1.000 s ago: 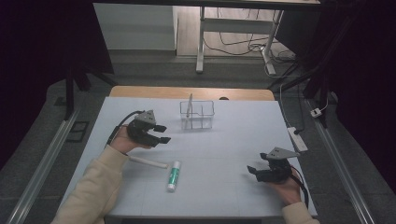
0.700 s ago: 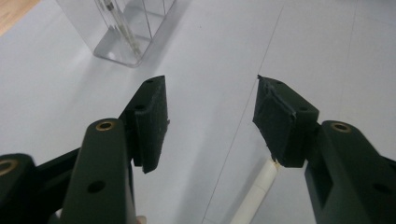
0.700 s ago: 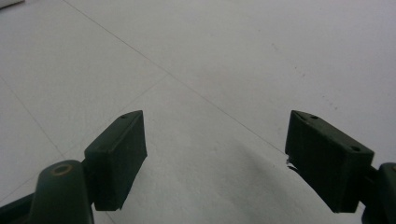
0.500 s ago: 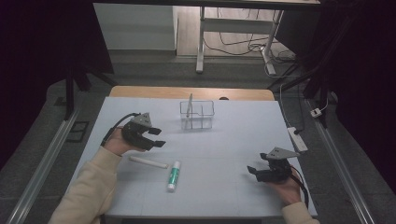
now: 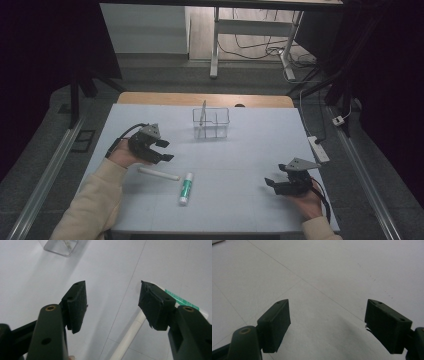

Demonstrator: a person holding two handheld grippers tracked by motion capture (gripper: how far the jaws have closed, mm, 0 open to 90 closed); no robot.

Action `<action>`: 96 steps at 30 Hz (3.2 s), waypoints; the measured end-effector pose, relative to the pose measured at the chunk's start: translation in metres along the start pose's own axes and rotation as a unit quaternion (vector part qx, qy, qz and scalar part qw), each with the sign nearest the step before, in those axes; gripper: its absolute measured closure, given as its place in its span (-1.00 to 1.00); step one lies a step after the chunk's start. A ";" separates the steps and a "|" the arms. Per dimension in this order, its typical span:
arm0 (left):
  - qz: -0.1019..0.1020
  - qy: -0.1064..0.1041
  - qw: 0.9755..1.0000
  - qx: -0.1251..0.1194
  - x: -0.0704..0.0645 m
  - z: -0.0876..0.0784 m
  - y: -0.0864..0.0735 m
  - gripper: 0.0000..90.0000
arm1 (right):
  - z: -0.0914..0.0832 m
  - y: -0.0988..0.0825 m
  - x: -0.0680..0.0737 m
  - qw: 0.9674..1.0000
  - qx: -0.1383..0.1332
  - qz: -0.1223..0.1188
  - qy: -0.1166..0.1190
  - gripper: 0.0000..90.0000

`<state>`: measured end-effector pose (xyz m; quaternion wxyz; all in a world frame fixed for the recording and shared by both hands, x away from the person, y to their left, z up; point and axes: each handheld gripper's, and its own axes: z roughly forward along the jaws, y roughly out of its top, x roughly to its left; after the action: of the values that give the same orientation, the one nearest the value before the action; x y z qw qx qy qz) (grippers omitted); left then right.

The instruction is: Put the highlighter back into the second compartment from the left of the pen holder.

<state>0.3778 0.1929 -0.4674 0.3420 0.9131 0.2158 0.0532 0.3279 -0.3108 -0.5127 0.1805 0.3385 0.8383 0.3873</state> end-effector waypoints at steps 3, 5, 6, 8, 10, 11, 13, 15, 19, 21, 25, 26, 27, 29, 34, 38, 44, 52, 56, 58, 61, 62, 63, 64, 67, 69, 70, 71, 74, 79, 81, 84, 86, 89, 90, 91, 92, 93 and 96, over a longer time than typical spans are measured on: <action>-0.004 -0.002 1.000 0.006 0.000 0.002 -0.003 -0.12 | 0.000 0.000 0.000 1.000 -0.001 0.000 0.003 -0.57; -0.001 -0.006 1.000 0.010 0.000 0.003 -0.004 -0.12 | 0.000 0.000 0.001 1.000 -0.002 0.000 0.001 -0.57; 0.001 -0.008 1.000 0.012 -0.001 0.004 -0.005 -0.12 | 0.000 0.000 0.000 1.000 -0.003 0.000 0.003 -0.57; 0.003 -0.011 1.000 0.016 -0.001 0.006 -0.006 -0.12 | 0.000 0.000 0.000 1.000 -0.002 0.000 -0.001 -0.56; 0.006 -0.012 1.000 0.020 -0.002 0.008 -0.007 -0.12 | 0.000 0.000 0.000 1.000 -0.001 0.000 0.002 -0.57; 0.005 -0.012 1.000 0.023 -0.002 0.008 -0.007 -0.12 | 0.000 0.000 0.000 1.000 -0.001 0.000 0.003 -0.56; 0.006 -0.014 1.000 0.025 -0.004 0.010 -0.009 -0.12 | 0.000 0.000 0.000 1.000 -0.001 0.000 0.003 -0.56; 0.007 -0.016 0.999 0.030 -0.005 0.011 -0.011 -0.13 | 0.000 0.000 0.000 1.000 -0.001 0.000 0.003 -0.56; 0.010 -0.023 0.999 0.034 -0.006 0.013 -0.014 -0.13 | 0.000 0.000 0.000 1.000 -0.002 -0.002 0.004 -0.56; 0.018 -0.027 0.998 0.044 -0.007 0.015 -0.015 -0.13 | 0.000 0.000 0.001 1.000 -0.002 -0.001 0.003 -0.56; 0.018 -0.026 0.998 0.062 -0.008 0.021 -0.018 -0.13 | 0.000 0.000 0.001 1.000 -0.002 -0.002 0.003 -0.57; 0.018 -0.027 0.997 0.065 -0.008 0.022 -0.018 -0.13 | 0.000 0.000 0.001 1.000 -0.002 -0.002 0.003 -0.56; 0.020 -0.029 0.997 0.067 -0.008 0.023 -0.018 -0.13 | 0.000 0.000 0.001 1.000 -0.002 -0.002 0.003 -0.57; 0.023 -0.033 0.997 0.071 -0.009 0.026 -0.018 -0.13 | 0.001 0.000 0.001 1.000 0.000 -0.002 0.003 -0.57; 0.042 -0.045 0.994 0.089 -0.013 0.032 -0.019 -0.13 | 0.001 0.000 0.001 1.000 0.000 -0.002 0.003 -0.56; 0.060 -0.053 0.991 0.103 -0.016 0.037 -0.020 -0.13 | 0.001 0.000 0.001 1.000 0.001 -0.002 0.003 -0.57; 0.085 -0.057 0.987 0.121 -0.019 0.043 -0.021 -0.09 | 0.001 0.000 0.001 1.000 0.002 -0.002 0.005 -0.56; 0.100 -0.056 0.985 0.128 -0.022 0.046 -0.021 0.01 | 0.001 0.000 0.001 1.000 0.003 -0.003 0.006 -0.56; 0.107 -0.058 0.984 0.134 -0.022 0.048 -0.022 0.07 | 0.001 0.000 0.001 1.000 0.003 -0.003 0.004 -0.56; 0.110 -0.057 0.983 0.134 -0.022 0.049 -0.023 0.10 | 0.001 0.000 0.001 1.000 0.003 -0.002 0.006 -0.56; 0.110 -0.056 0.984 0.131 -0.021 0.048 -0.024 0.16 | 0.001 0.000 0.001 1.000 0.003 -0.002 0.006 -0.56; 0.111 -0.055 0.984 0.130 -0.020 0.048 -0.024 0.19 | 0.001 0.000 0.001 1.000 0.004 -0.002 0.006 -0.57; 0.113 -0.055 0.983 0.130 -0.020 0.047 -0.024 0.23 | 0.001 0.000 0.001 1.000 0.004 -0.002 0.006 -0.56; 0.117 -0.054 0.983 0.131 -0.021 0.047 -0.024 0.27 | 0.001 0.000 0.001 1.000 0.004 -0.002 0.006 -0.56; 0.132 -0.056 0.981 0.133 -0.023 0.046 -0.025 0.44 | 0.001 0.000 0.001 1.000 0.004 -0.002 0.006 -0.56; 0.142 -0.058 0.979 0.135 -0.024 0.046 -0.025 0.55 | 0.001 0.000 0.001 1.000 0.004 -0.002 0.006 -0.56; 0.145 -0.059 0.978 0.136 -0.025 0.045 -0.025 0.58 | 0.001 0.000 0.001 1.000 0.004 -0.003 0.006 -0.57; 0.148 -0.062 0.978 0.137 -0.025 0.045 -0.025 0.63 | 0.001 0.000 0.001 1.000 0.004 -0.003 0.006 -0.57; 0.155 -0.062 0.976 0.139 -0.026 0.045 -0.024 0.73 | 0.001 0.000 0.001 1.000 0.004 -0.003 0.006 -0.56; 0.166 -0.060 0.974 0.142 -0.027 0.045 -0.024 0.74 | 0.001 0.000 0.001 1.000 0.004 -0.003 0.006 -0.57; 0.164 -0.059 0.975 0.140 -0.027 0.045 -0.024 0.75 | 0.001 0.000 0.001 1.000 0.004 -0.004 0.007 -0.56; 0.163 -0.059 0.975 0.141 -0.028 0.045 -0.023 0.75 | 0.001 0.000 0.001 1.000 0.004 -0.003 0.005 -0.56; 0.162 -0.060 0.975 0.142 -0.027 0.045 -0.023 0.75 | 0.000 0.000 0.001 1.000 0.003 -0.003 0.005 -0.56; 0.156 -0.060 0.976 0.137 -0.026 0.045 -0.023 0.75 | 0.001 0.000 0.000 1.000 0.004 -0.003 0.007 -0.56; 0.150 -0.058 0.978 0.134 -0.025 0.045 -0.023 0.75 | 0.001 0.000 0.000 1.000 0.004 -0.003 0.006 -0.56; 0.146 -0.057 0.979 0.132 -0.024 0.044 -0.023 0.75 | 0.001 0.000 0.000 1.000 0.003 -0.002 0.007 -0.57; 0.142 -0.056 0.980 0.129 -0.024 0.043 -0.022 0.75 | 0.001 0.000 0.000 1.000 0.003 -0.003 0.007 -0.57; 0.139 -0.055 0.981 0.125 -0.023 0.042 -0.022 0.75 | 0.001 0.000 0.000 1.000 0.002 -0.003 0.007 -0.57; 0.121 -0.046 0.986 0.109 -0.022 0.037 -0.020 0.75 | 0.000 0.000 0.000 1.000 0.002 -0.002 0.005 -0.57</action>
<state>0.3602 0.1748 -0.5068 0.2407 0.9658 0.0923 0.0281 0.3280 -0.3105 -0.5132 0.1762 0.3353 0.8405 0.3873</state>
